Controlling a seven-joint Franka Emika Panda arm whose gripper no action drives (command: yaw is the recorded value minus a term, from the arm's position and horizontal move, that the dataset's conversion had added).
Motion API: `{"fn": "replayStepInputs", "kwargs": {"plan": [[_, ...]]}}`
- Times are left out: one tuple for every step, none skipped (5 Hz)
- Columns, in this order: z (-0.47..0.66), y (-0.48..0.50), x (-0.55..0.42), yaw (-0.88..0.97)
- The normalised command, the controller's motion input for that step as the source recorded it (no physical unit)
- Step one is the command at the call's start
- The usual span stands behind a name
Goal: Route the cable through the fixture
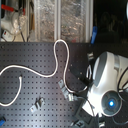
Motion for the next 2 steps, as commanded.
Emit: {"fn": "replayStepInputs", "kwargs": {"plan": [[0.0,0.151,-0.148,0.0],[0.0,0.104,-0.034,0.0]]}}
